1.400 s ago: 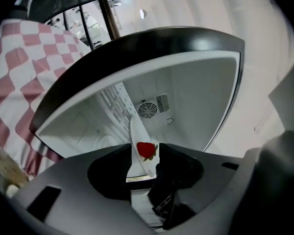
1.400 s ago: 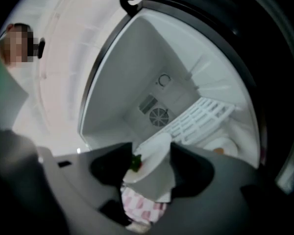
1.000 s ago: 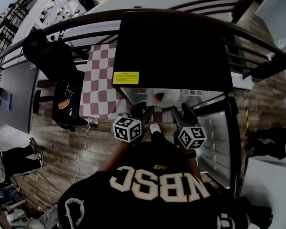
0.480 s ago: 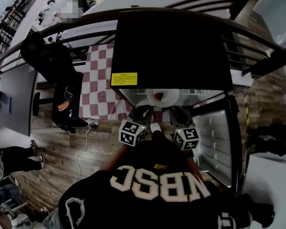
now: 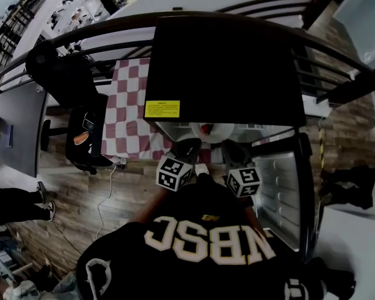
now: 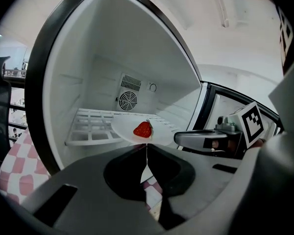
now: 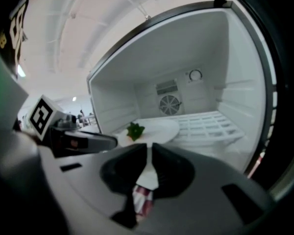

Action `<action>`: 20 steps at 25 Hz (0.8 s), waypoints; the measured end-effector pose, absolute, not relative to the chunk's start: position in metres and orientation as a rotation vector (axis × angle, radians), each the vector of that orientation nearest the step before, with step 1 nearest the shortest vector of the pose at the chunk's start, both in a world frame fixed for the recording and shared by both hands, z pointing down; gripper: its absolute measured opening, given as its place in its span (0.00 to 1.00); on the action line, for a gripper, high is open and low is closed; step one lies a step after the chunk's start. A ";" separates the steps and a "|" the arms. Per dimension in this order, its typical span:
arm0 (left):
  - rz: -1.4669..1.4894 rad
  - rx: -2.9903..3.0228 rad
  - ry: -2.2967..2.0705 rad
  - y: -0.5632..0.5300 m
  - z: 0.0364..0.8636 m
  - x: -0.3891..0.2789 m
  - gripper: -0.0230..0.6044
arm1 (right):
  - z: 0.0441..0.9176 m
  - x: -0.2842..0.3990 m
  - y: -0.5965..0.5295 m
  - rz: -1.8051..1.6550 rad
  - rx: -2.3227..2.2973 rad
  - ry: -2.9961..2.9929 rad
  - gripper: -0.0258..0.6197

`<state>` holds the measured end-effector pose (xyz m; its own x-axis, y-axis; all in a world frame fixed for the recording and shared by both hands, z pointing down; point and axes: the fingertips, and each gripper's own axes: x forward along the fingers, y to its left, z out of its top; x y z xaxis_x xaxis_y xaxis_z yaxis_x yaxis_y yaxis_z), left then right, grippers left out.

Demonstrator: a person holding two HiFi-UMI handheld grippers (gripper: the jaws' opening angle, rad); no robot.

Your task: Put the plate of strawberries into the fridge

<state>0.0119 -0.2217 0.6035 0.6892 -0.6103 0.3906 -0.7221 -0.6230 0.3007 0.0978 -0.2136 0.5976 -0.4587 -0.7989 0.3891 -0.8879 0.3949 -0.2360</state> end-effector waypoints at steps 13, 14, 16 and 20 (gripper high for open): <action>0.335 2.428 -1.035 -0.253 0.605 0.021 0.07 | 0.596 0.099 -0.249 0.607 1.463 -2.466 0.11; 0.335 2.426 -1.031 -0.254 0.605 0.022 0.07 | 0.597 0.099 -0.250 0.606 1.463 -2.469 0.11; 0.327 2.427 -1.031 -0.256 0.605 0.024 0.07 | 0.599 0.100 -0.255 0.607 1.460 -2.483 0.11; 0.316 2.414 -1.041 -0.261 0.605 0.026 0.07 | 0.599 0.100 -0.263 0.597 1.435 -2.501 0.11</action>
